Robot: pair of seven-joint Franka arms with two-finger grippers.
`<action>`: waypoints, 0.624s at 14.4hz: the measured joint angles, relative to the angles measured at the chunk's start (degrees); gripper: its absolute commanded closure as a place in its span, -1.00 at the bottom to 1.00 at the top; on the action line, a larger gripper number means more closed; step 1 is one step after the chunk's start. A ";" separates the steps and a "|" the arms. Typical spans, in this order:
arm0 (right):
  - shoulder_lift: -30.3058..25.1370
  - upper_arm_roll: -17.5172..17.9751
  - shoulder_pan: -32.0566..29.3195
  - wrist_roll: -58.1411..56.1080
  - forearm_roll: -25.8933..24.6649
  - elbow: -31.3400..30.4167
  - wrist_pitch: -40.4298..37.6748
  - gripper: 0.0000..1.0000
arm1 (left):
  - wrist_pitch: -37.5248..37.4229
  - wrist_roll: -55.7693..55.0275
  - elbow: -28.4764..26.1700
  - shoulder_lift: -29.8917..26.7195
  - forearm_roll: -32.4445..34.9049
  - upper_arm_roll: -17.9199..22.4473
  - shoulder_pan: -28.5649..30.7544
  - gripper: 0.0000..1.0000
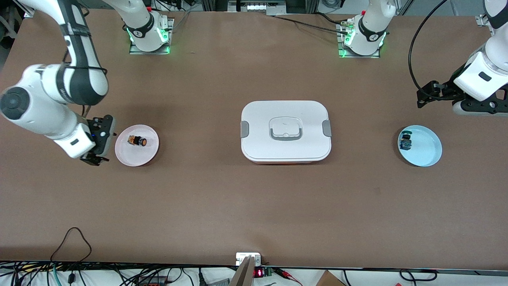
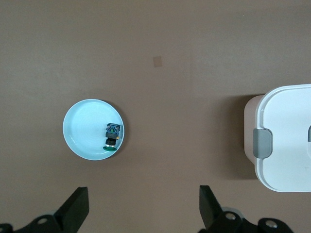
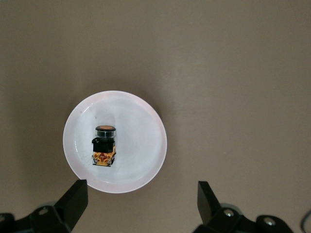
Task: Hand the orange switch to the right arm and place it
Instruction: 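Open the right gripper and release the switch on the plate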
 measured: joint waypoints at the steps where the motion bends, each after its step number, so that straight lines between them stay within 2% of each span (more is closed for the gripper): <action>1: -0.27 0.00 0.00 2.86 0.00 2.05 -2.12 -1.00 | -0.10 0.00 0.00 0.00 0.00 0.00 0.00 -1.00; 5: -0.95 0.00 0.00 22.13 0.22 7.05 -9.13 -1.00 | -0.27 0.00 0.00 0.00 0.00 0.01 0.00 -1.00; 9: -2.06 0.18 0.10 47.14 0.35 8.05 -15.88 -1.00 | -0.34 0.00 0.02 0.00 0.00 0.00 0.00 -1.00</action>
